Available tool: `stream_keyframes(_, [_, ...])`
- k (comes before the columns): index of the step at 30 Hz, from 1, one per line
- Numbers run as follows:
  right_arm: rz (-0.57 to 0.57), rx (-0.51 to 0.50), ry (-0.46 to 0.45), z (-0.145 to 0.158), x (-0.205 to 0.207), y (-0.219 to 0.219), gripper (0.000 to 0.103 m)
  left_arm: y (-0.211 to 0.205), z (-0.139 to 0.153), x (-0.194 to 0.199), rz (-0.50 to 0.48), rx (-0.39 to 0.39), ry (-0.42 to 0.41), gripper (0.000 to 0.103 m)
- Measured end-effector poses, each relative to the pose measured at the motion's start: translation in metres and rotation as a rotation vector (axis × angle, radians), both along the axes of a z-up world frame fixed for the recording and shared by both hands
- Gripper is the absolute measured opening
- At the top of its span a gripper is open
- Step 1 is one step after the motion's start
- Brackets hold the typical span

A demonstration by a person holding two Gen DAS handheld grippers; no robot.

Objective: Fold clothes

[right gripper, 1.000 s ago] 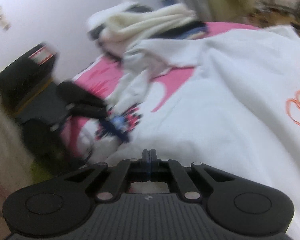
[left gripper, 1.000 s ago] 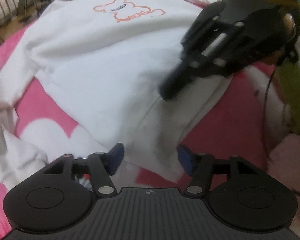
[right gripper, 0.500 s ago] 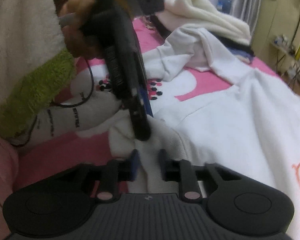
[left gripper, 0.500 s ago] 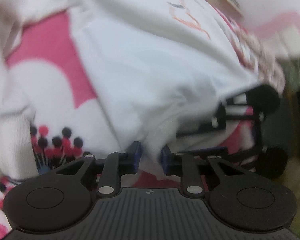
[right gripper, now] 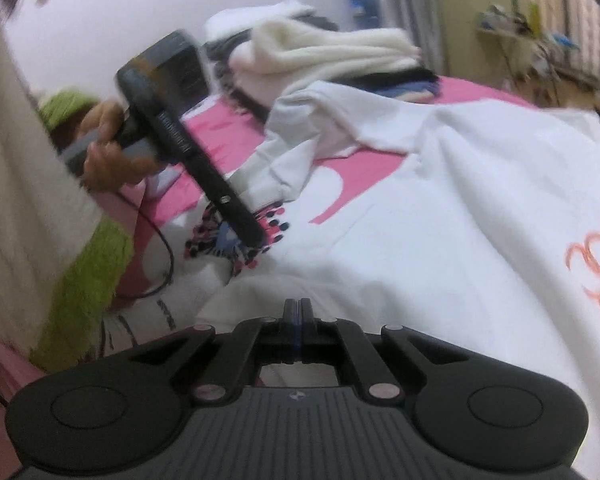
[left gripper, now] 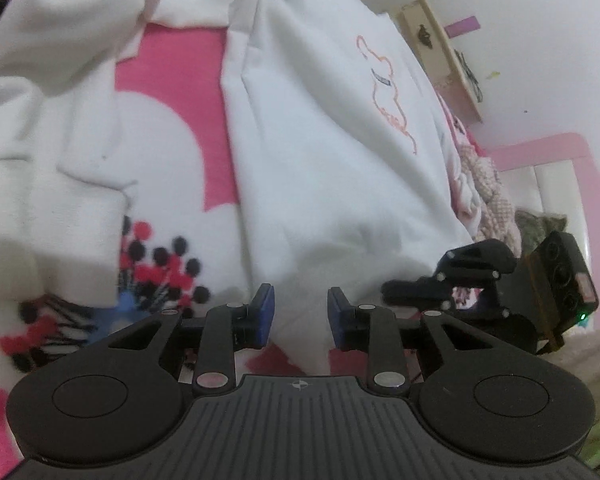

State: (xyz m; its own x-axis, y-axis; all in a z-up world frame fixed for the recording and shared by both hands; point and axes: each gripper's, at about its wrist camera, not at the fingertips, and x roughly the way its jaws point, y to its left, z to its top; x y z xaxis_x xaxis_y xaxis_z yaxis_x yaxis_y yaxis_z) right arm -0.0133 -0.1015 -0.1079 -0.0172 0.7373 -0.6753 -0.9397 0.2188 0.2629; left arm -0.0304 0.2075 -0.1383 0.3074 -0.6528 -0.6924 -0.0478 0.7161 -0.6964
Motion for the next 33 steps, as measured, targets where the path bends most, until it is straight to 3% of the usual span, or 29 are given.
stream_keyframes(3, [0.063,-0.03,-0.029,-0.002,-0.007,-0.002,0.004,-0.013,-0.005,0.005,-0.025,0.02,0.016,0.028])
stream_keyframes(4, [0.101,-0.049,-0.059,-0.003,-0.012,-0.001,0.01,-0.017,-0.007,0.007,-0.037,0.028,0.023,0.028])
stream_keyframes(5, [0.148,-0.075,-0.119,-0.005,-0.022,0.001,0.028,-0.021,-0.009,0.01,-0.051,0.039,0.033,0.028])
stream_keyframes(7, [0.226,-0.103,-0.25,-0.011,-0.041,0.006,0.035,-0.028,-0.013,0.013,-0.071,0.058,0.049,0.028])
stream_keyframes(12, [0.295,-0.176,-0.4,-0.035,-0.059,0.022,0.03,-0.02,-0.022,0.014,-0.024,0.039,0.095,0.028])
stream_keyframes(13, [0.294,-0.171,-0.401,-0.035,-0.058,0.023,0.011,-0.019,-0.024,0.014,-0.016,0.046,0.106,0.028])
stream_keyframes(14, [0.271,-0.157,-0.366,-0.03,-0.053,0.023,0.004,-0.019,-0.026,0.014,-0.012,0.057,0.113,0.028])
stream_keyframes(18, [0.087,-0.062,-0.184,-0.007,-0.019,0.01,0.006,-0.017,-0.029,0.016,0.004,0.058,0.12,0.028])
stream_keyframes(20, [0.057,-0.055,-0.138,0.0,-0.011,0.0,0.017,-0.016,-0.031,0.017,0.012,0.055,0.127,0.028])
stream_keyframes(26, [0.273,-0.065,-0.159,0.005,-0.043,-0.007,0.019,-0.013,-0.034,0.017,0.032,0.044,0.143,0.028])
stream_keyframes(30, [0.334,-0.168,-0.303,-0.021,-0.067,0.008,0.018,-0.013,-0.035,0.017,0.034,0.041,0.145,0.027])
stream_keyframes(33, [0.32,-0.191,-0.362,-0.035,-0.07,0.016,0.004,-0.012,-0.036,0.017,0.039,0.032,0.148,0.027])
